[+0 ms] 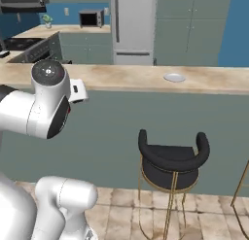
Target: Pick the cup of tea, navigate to the dining table, and place it on the saucer.
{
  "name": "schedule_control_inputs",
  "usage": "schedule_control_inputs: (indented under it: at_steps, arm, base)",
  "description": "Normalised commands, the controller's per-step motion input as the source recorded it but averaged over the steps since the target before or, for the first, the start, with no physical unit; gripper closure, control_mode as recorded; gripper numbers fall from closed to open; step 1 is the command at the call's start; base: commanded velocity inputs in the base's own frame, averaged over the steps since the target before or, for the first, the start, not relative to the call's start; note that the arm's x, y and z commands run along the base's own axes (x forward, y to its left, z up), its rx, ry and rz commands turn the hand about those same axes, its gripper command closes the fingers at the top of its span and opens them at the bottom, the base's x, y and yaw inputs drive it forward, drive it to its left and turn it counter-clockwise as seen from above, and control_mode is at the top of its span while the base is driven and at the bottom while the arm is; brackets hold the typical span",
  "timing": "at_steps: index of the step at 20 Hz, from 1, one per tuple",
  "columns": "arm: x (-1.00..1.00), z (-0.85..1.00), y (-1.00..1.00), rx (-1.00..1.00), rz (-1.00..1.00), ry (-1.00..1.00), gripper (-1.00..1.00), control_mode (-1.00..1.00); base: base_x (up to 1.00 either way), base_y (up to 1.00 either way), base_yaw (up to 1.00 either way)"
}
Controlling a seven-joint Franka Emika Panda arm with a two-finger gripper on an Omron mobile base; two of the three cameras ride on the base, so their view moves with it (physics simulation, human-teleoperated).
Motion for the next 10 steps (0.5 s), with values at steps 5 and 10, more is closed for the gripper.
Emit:
schedule_control_inputs:
  at_steps: [5, 10]
  arm:
    - [0.0, 0.0, 0.0, 0.0, 0.0, 0.0, 1.0, 1.0]
    - [0.0, 0.0, 0.0, 0.0, 0.0, 0.0, 1.0, 1.0]
  base:
    - [1.0, 0.86, -0.47]
    - [1.0, 0.47, -0.46]
